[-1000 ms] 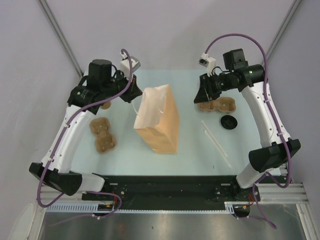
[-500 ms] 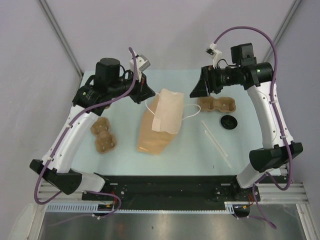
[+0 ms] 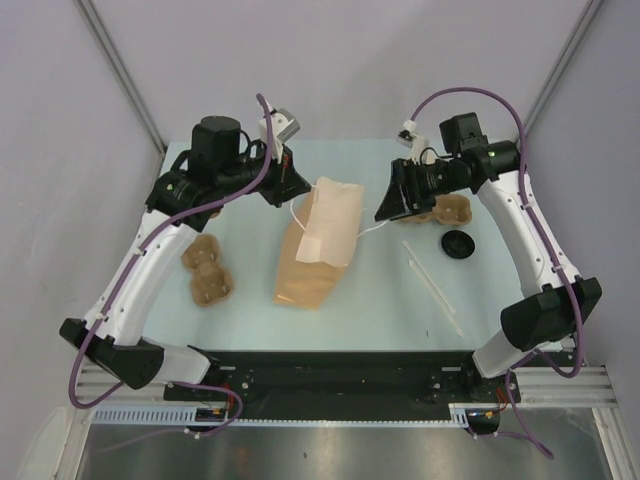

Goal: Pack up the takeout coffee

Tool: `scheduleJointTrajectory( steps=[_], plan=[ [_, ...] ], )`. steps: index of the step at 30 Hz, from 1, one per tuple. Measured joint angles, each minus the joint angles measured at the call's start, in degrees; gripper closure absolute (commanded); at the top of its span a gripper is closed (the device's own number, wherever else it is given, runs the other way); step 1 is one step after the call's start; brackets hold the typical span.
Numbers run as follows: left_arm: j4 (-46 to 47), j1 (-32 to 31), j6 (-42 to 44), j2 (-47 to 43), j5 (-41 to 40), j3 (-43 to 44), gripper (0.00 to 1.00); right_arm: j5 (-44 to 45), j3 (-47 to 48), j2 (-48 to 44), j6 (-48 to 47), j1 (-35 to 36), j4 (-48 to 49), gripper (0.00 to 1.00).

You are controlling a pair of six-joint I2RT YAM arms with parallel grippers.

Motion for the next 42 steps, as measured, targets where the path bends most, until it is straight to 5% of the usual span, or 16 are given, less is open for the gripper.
scheduleJointTrajectory(
  steps=[5, 12, 24, 42],
  plan=[
    [0.0, 0.0, 0.0, 0.0, -0.1, 0.0, 1.00, -0.5, -2.0, -1.7, 0.3, 0.7, 0.0, 1.00],
    [2.5, 2.8, -1.4, -2.6, -0.4, -3.9, 1.00, -1.0, 1.6, -1.5, 0.0, -2.8, -0.5, 1.00],
    [9.2, 12.8, -11.6, -7.8, 0.2, -24.4, 1.00, 7.6, 2.6, 1.0, -8.0, -1.6, -2.9, 1.00],
    [24.6, 10.6, -23.8, -4.0, 9.4, -38.2, 1.00, 14.2, -11.4, 1.2, -12.5, 0.1, -2.9, 1.00]
  ],
)
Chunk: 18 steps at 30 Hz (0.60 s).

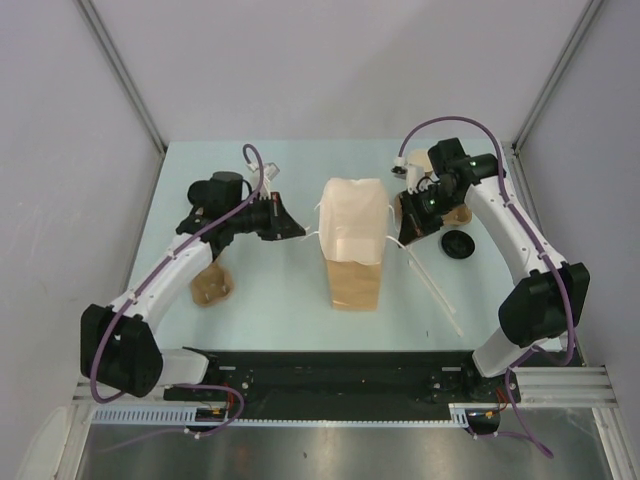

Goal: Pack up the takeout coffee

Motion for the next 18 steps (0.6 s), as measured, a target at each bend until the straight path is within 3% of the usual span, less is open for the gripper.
scheduleJointTrajectory(
  steps=[9, 18],
  plan=[
    [6.6, -4.8, -2.4, 4.6, 1.1, -0.2, 1.00, 0.0, -1.0, 0.0, -0.1, 0.1, 1.0, 1.00],
    [7.8, -5.8, -2.6, 7.0, 1.1, -0.1, 0.99, 0.0, -2.3, 0.0, -0.1, -0.2, 1.9, 1.00]
  ],
)
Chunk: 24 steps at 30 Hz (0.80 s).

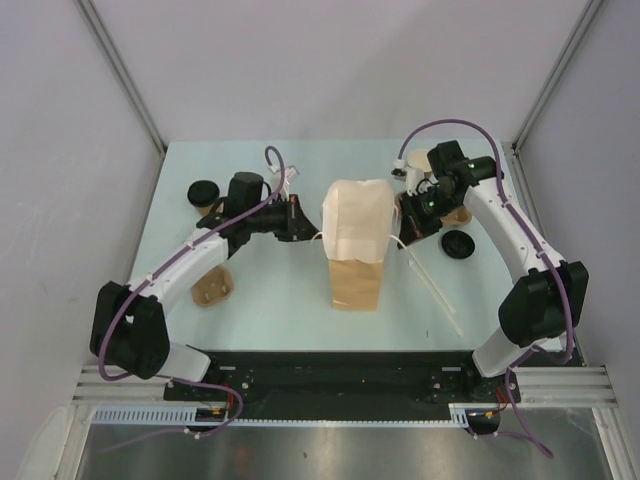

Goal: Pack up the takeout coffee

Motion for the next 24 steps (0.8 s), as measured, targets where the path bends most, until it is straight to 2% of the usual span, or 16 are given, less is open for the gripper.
scheduleJointTrajectory(
  steps=[4, 5, 8, 9, 10, 12, 15, 16, 17, 19, 22, 24],
  plan=[
    [-1.8, 0.0, 1.0, -1.4, -0.3, 1.2, 0.89, -0.1, 2.0, 0.0, 0.0, -1.0, -0.5, 0.93],
    [-2.4, 0.0, 1.3, -2.2, -0.5, 1.7, 0.87, -0.2, 3.6, 0.0, 0.0, -1.6, -0.9, 0.87],
    [-3.5, 0.0, 2.2, -5.1, -1.2, 3.6, 0.69, -0.7, 8.0, 0.0, 0.0, -2.8, -1.0, 0.77],
    [-3.7, 0.0, 2.5, -6.3, -1.4, 4.5, 0.67, -0.9, 9.6, 0.0, 0.0, -3.1, -1.1, 0.73],
    [-3.8, 0.0, 2.9, -7.1, -1.5, 5.2, 0.65, -1.1, 10.8, 0.0, 0.0, -3.4, -1.0, 0.64],
    [-4.0, 0.0, 3.2, -8.8, -1.6, 7.1, 0.57, -1.3, 13.1, 0.0, 0.2, -3.7, -1.1, 0.61],
    [-4.1, 0.0, 3.7, -10.3, -1.7, 9.0, 0.50, -1.6, 15.4, 0.0, 0.3, -3.8, -1.4, 0.48],
    [-4.2, 0.0, 3.8, -10.5, -1.7, 9.3, 0.47, -1.7, 16.1, 0.0, 0.3, -3.8, -1.5, 0.39],
    [-4.3, 0.0, 3.9, -10.6, -1.7, 9.6, 0.40, -1.8, 16.8, 0.0, 0.3, -3.8, -1.7, 0.34],
    [-4.3, 0.0, 4.1, -10.7, -1.6, 10.1, 0.33, -2.0, 18.2, 0.0, 0.4, -3.7, -2.1, 0.23],
    [-4.7, 0.3, 4.2, -10.7, -1.2, 10.4, 0.21, -2.0, 20.2, 0.0, 0.2, -3.9, -2.8, 0.17],
    [-5.0, 1.1, 4.3, -10.7, -0.7, 10.8, 0.17, -2.0, 21.4, 0.0, 0.1, -4.1, -3.1, 0.13]
  ],
)
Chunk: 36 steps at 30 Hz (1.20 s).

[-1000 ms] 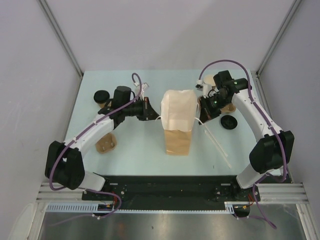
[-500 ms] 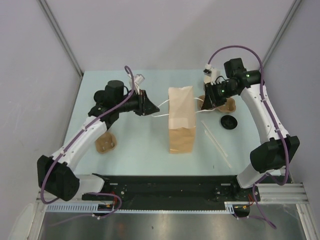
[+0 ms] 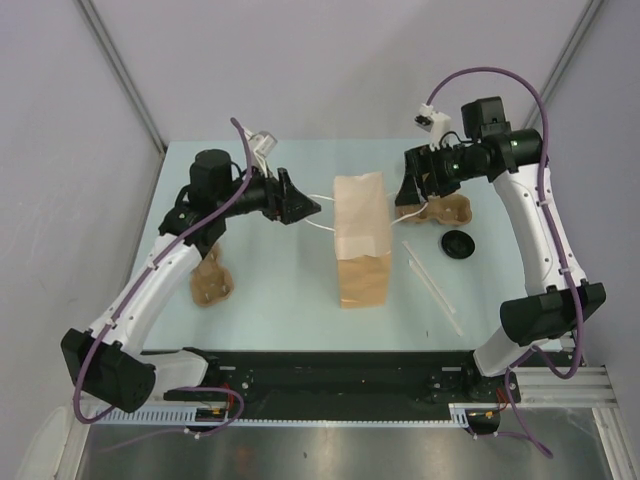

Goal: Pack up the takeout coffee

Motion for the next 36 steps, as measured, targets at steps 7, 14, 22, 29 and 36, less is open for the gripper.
scheduleJointTrajectory(
  steps=[7, 14, 22, 29, 36],
  plan=[
    [-0.5, 7.4, -0.3, -0.5, 5.0, 4.4, 0.01, -0.5, 7.9, 0.6, -1.9, -1.4, -1.0, 0.03],
    [-2.7, 21.3, 4.2, -4.5, 16.4, 9.7, 0.00, -1.6, 20.3, 7.0, -12.2, 0.0, -3.3, 0.02],
    [-27.6, 38.0, 29.5, -2.5, 20.3, 15.3, 0.00, 6.3, 25.1, 15.0, -27.1, 9.9, -3.8, 0.05],
    [-44.8, 46.1, 50.0, 2.7, 17.5, 12.4, 0.00, 10.8, 25.2, 19.2, -34.0, 12.7, -3.4, 0.19],
    [-50.5, 50.9, 60.1, 6.8, 15.5, 10.1, 0.01, 11.5, 25.4, 22.7, -36.3, 13.0, -3.0, 0.27]
  ],
)
